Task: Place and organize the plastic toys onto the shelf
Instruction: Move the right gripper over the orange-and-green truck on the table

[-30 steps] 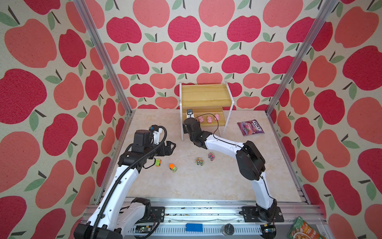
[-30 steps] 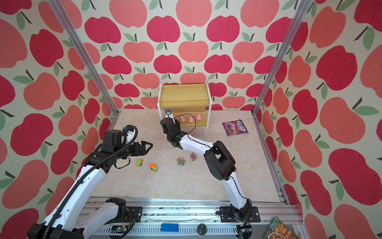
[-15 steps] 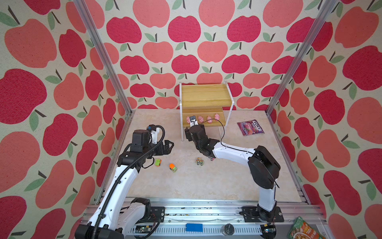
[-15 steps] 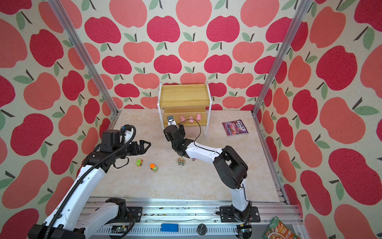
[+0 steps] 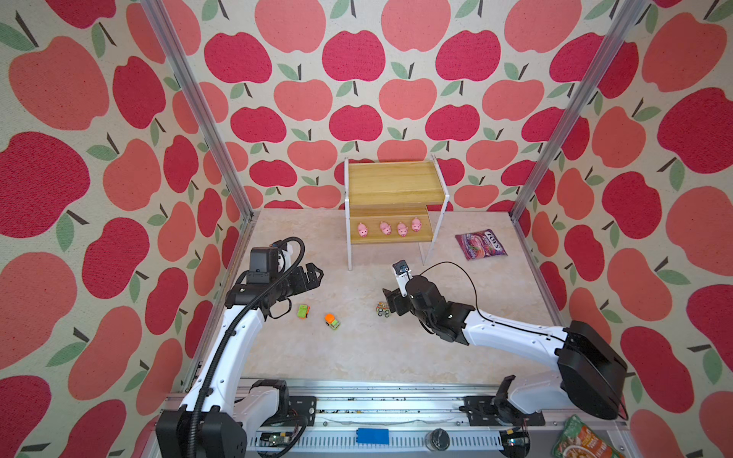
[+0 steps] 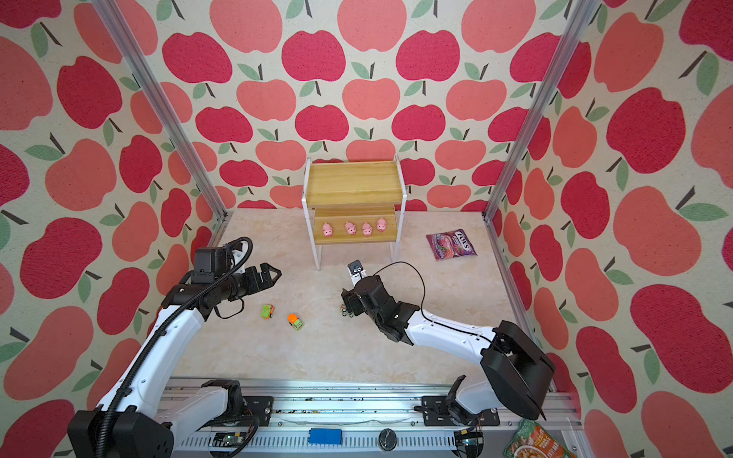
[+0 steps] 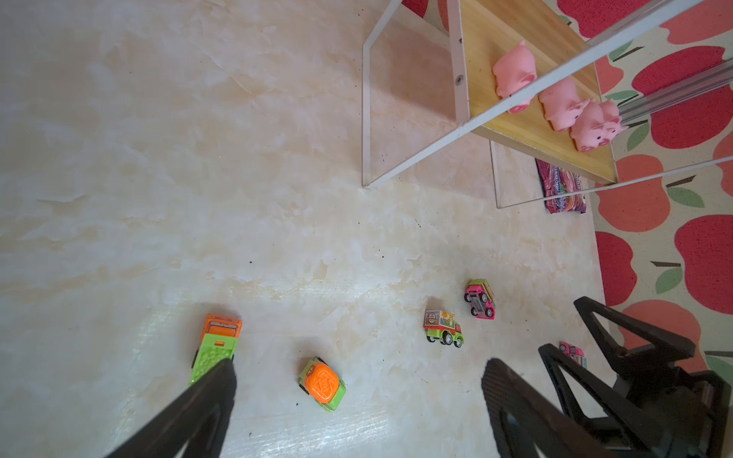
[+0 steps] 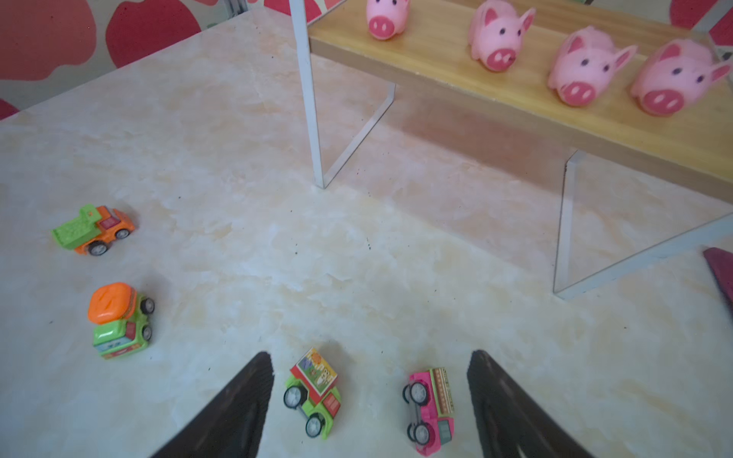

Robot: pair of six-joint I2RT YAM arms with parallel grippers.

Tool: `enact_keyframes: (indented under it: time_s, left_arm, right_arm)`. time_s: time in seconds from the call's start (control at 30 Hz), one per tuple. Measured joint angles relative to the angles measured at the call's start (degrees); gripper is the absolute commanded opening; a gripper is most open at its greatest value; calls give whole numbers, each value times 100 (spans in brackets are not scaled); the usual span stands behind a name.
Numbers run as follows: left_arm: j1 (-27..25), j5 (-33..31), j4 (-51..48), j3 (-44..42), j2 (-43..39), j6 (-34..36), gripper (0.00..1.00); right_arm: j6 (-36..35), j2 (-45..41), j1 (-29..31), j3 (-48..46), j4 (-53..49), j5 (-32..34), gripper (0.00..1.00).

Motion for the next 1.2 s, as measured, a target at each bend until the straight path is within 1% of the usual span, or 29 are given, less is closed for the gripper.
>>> enact_keyframes:
  time_s: [0.13, 0.27, 0.33, 0.47, 0.6, 0.73, 0.87, 0.93, 1.03, 1.2]
  left_arm:
    - [0, -133, -31, -162, 39, -339, 99]
    - [7, -334, -162, -221, 68, -581, 99]
    - [11, -435, -234, -223, 68, -697, 99]
    - [7, -579, -361, -223, 68, -789, 99]
    - [-195, -833, -520, -214, 70, -643, 99]
    - [-621, -1123, -894, 105, 295, -190, 99]
    - [-1093, -1473, -1080, 219, 321, 328, 99]
    - [-1211, -1539, -1132, 219, 278, 494, 99]
    - [-1366, -1611, -1139, 219, 223, 688, 99]
    - [-1910, -1980, -1204, 219, 286, 966, 99]
  right_arm:
    - [-85, -105, 11, -149, -52, -809, 79]
    - [-131, -11, 101, -328, 302, -1377, 77]
    - [-133, 243, 192, -337, 643, -1528, 77]
    - [-127, 1023, 496, -337, 1506, -1690, 77]
    - [-127, 1836, 817, -199, 2127, -1668, 77]
    - [-125, 2406, 1104, 120, 2459, -1556, 77]
    - [-92, 2640, 1182, 321, 2723, -1451, 77]
    - [-66, 2699, 1202, 345, 2830, -1381, 77]
    - [-39, 2822, 1292, 385, 2881, -1274, 77]
    - [-42, 3067, 1488, 586, 2870, -1165, 76]
